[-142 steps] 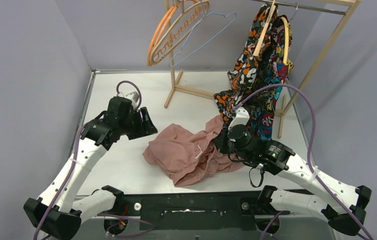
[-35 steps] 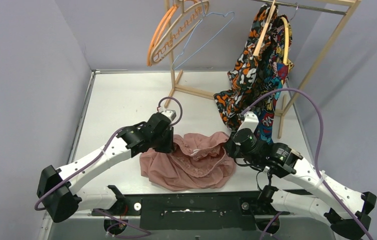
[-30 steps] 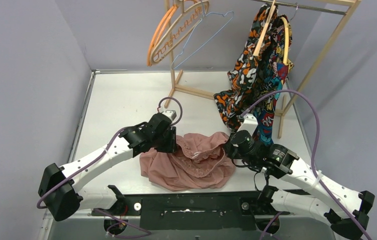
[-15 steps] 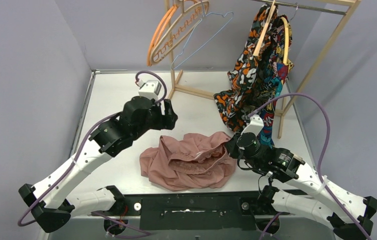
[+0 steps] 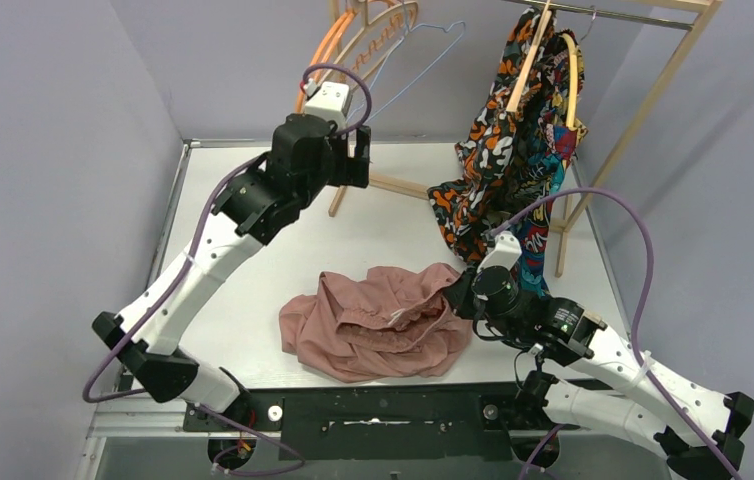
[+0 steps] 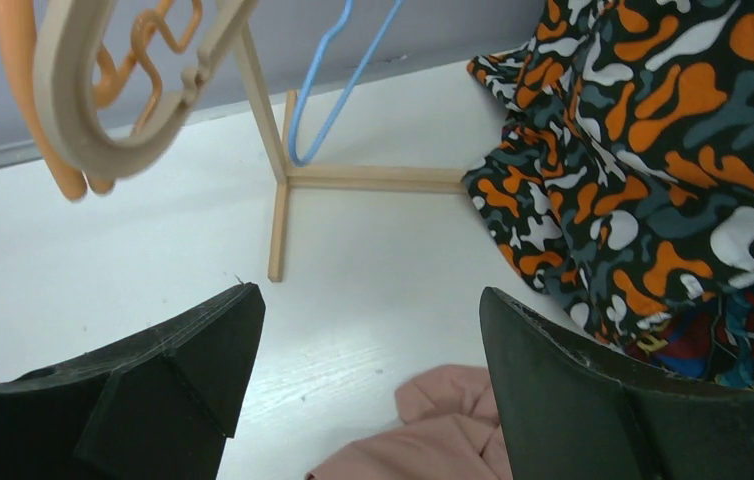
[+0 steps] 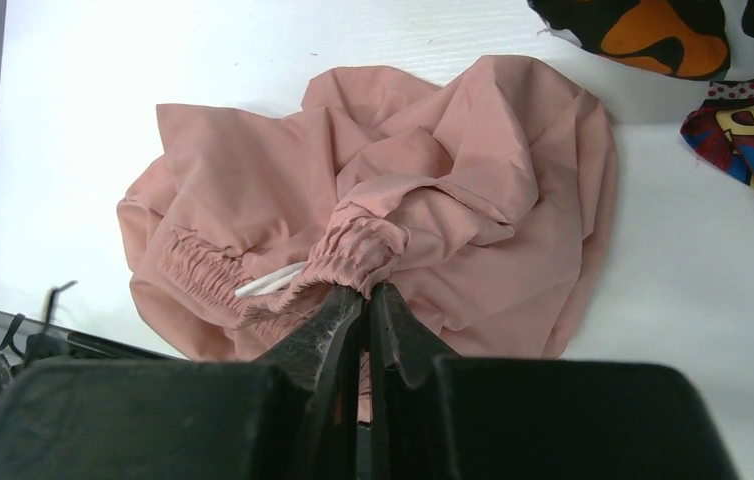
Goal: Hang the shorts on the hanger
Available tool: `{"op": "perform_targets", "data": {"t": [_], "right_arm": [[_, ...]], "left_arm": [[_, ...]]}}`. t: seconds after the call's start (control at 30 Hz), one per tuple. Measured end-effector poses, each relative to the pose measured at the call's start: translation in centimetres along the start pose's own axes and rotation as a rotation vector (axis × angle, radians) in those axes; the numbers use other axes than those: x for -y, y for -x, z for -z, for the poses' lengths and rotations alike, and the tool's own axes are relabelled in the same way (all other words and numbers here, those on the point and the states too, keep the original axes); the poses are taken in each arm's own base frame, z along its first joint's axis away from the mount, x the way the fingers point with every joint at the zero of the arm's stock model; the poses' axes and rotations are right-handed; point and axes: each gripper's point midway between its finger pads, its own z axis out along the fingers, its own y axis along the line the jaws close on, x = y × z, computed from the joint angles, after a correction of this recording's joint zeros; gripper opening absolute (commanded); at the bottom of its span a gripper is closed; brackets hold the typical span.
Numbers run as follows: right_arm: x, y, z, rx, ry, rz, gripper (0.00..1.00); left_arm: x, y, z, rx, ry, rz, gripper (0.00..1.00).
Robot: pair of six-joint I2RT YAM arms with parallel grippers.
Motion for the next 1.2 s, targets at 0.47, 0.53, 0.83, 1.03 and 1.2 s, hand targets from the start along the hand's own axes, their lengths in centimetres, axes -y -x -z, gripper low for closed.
{"op": "perform_targets", "data": {"t": [0.47, 0.53, 0.83, 1.03, 1.2], "right_arm": [[-1.3, 0.8, 0.3, -0.008, 0.030, 0.041, 0.00], [-1.5, 1.1, 0.4, -0.004, 0.040, 0.042, 0.00], [-1.7, 1.0, 0.6, -0.012, 0.053, 0.053, 0.00], [-1.8, 0.9, 0.7, -0.014, 0.060, 0.049, 0.00], [-2.0, 1.0, 0.7, -0.014, 0.070, 0.046, 0.00]], "left_arm": [[-0.3, 6.4, -7.8, 0.091, -0.048, -0.005, 0.51], [0.1, 6.4, -9.0, 0.086, -0.069, -0.007, 0.51], [0.4, 4.2, -13.6, 0.025, -0.104, -0.024, 0.35], [0.3, 2.6, -15.2, -0.015, -0.120, -0.014, 0.04], [1.1, 2.9, -15.2, -0.007, -0.153, -0.005, 0.00]]}}
